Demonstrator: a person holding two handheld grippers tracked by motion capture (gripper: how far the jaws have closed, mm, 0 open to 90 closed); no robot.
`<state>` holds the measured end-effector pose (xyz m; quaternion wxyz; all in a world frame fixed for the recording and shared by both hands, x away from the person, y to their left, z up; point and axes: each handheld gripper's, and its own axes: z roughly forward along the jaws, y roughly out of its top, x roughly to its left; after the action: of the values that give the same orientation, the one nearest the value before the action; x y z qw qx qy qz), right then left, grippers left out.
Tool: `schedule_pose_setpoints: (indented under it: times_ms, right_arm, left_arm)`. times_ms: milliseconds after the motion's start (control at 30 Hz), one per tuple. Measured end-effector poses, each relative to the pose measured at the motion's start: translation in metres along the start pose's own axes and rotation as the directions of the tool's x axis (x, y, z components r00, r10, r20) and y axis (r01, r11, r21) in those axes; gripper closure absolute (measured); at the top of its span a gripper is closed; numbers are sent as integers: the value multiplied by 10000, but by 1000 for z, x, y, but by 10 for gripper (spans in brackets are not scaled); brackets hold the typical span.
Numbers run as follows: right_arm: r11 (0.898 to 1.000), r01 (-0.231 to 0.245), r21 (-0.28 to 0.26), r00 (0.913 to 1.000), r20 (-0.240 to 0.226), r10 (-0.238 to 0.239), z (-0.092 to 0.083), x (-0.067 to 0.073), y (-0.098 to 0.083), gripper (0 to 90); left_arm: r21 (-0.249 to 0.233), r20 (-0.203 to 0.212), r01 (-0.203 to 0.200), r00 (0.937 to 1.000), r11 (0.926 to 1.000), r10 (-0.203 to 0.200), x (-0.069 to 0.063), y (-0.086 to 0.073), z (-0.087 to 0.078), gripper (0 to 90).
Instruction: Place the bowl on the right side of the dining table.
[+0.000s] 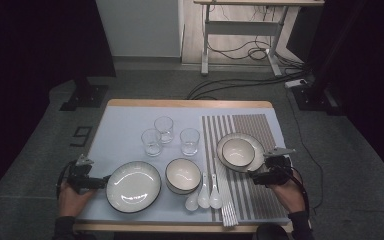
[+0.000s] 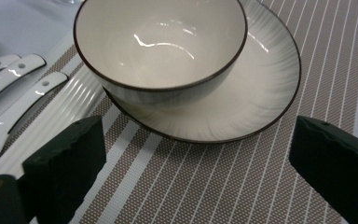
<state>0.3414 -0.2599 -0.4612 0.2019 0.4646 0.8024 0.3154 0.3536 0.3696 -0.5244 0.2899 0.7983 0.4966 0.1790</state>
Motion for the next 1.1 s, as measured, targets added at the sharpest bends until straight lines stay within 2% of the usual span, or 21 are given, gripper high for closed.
schedule_pose_setpoints:
  times_ms: [233,833,1100]
  right_arm:
    - [9998,-218,-19,9997,106,218,7,-1,-10,1]
    - [9984,-541,168,9981,293,536,29,-4,-37,0]
    - [9969,-746,238,9971,181,741,41,-4,-45,0]
  left_arm:
    - [0,1,-2,10000,10000,2,0,0,0,0]
    - [2,3,-1,10000,10000,1,0,0,0,0]
    - [4,6,1,10000,10000,-1,0,0,0,0]
